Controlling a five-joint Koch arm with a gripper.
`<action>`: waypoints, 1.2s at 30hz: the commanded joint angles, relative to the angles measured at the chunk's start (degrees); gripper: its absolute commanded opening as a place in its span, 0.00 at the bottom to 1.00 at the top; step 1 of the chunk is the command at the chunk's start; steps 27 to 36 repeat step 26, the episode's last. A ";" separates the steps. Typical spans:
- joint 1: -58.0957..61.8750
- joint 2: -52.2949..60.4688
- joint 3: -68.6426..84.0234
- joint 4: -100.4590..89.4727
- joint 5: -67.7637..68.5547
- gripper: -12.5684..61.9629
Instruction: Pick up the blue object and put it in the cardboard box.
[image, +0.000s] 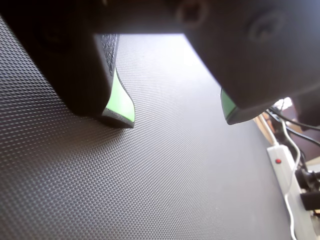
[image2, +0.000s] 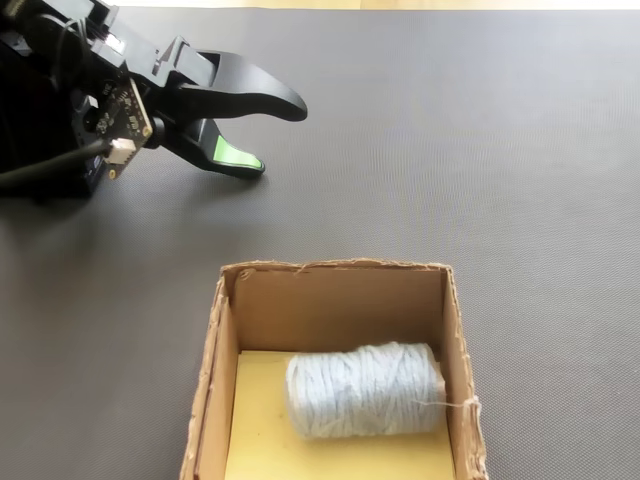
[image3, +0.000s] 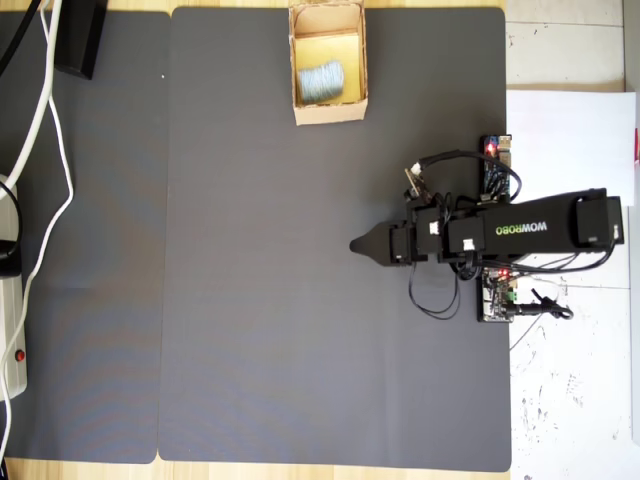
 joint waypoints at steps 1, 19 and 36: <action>-0.35 5.19 2.46 5.98 0.88 0.63; 0.44 5.19 2.37 5.98 0.35 0.63; 0.44 5.19 2.37 6.06 0.35 0.63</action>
